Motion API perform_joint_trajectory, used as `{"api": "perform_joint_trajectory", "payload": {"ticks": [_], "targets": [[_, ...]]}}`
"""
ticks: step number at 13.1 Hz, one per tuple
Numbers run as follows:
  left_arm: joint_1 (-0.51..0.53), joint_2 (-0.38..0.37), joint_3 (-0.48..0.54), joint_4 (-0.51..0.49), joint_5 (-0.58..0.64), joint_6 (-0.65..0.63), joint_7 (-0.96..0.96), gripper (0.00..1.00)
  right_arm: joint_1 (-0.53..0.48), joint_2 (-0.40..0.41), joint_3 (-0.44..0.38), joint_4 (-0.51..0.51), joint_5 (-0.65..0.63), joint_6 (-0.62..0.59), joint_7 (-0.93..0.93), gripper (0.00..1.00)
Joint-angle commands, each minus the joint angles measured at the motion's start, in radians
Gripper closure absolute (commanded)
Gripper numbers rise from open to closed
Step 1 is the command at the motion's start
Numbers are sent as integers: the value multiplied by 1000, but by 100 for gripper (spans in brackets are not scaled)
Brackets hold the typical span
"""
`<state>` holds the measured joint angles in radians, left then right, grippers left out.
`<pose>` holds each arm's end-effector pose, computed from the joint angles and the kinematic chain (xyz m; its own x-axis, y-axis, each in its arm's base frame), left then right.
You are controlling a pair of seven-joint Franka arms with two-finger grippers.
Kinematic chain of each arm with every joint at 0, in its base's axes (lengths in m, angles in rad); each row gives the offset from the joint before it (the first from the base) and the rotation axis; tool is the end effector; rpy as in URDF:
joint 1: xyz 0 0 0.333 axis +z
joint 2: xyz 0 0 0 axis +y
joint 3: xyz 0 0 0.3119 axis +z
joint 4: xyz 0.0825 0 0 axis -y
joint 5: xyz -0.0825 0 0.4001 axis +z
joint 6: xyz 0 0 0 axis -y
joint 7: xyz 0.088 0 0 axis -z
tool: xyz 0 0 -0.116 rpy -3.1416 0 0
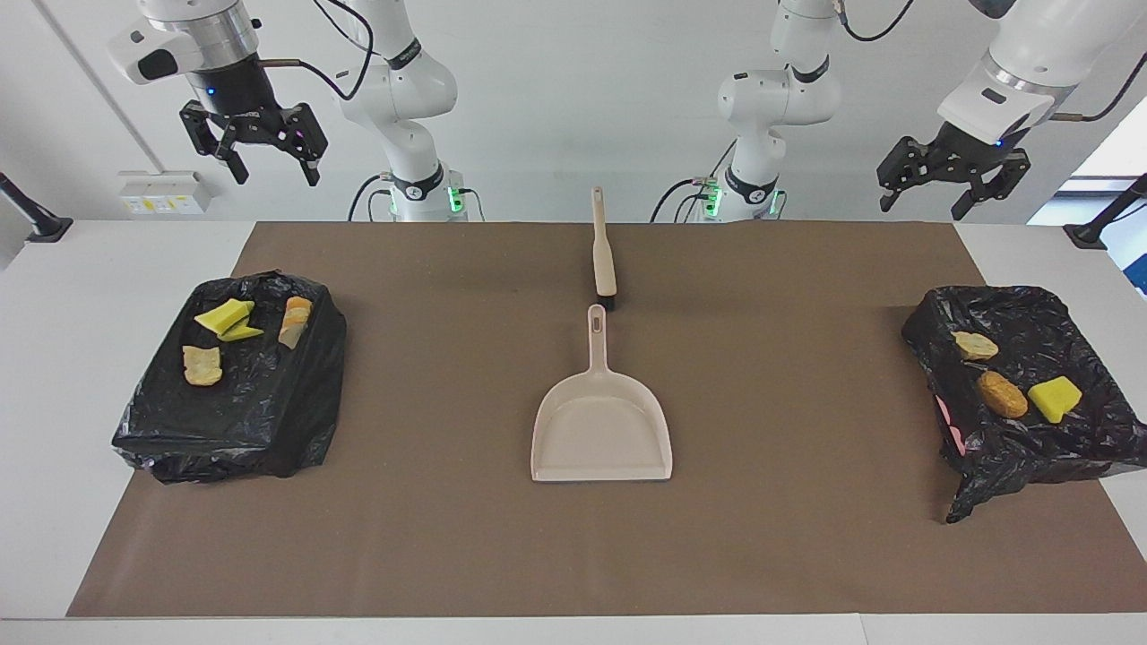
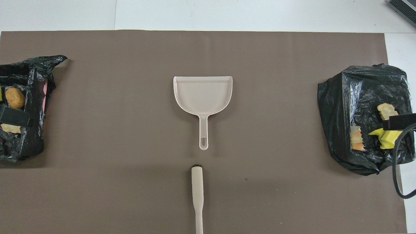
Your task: Sweep and dump trash in bin
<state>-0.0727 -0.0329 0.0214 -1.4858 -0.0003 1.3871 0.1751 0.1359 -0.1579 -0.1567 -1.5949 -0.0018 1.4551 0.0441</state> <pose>0.5393 -0.0275 0.6549 0.9723 -0.2245 -0.0646 -0.2241 -0.9745 0.0124 0.5084 -0.0182 0.6737 0.9979 -0.0635 0.0152 -0.0632 -0.9977 -0.0234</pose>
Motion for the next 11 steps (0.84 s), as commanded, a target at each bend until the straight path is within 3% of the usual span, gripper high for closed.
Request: {"api": "perform_joint_trajectory", "payload": {"ticks": [1, 11], "targets": [[16, -33, -5, -45, -15, 30, 18, 0, -16, 15, -6, 24, 52, -36, -20, 0], [11, -32, -5, -45, -15, 38, 15, 0, -6, 9, -3, 13, -7, -19, -24, 0]]}}
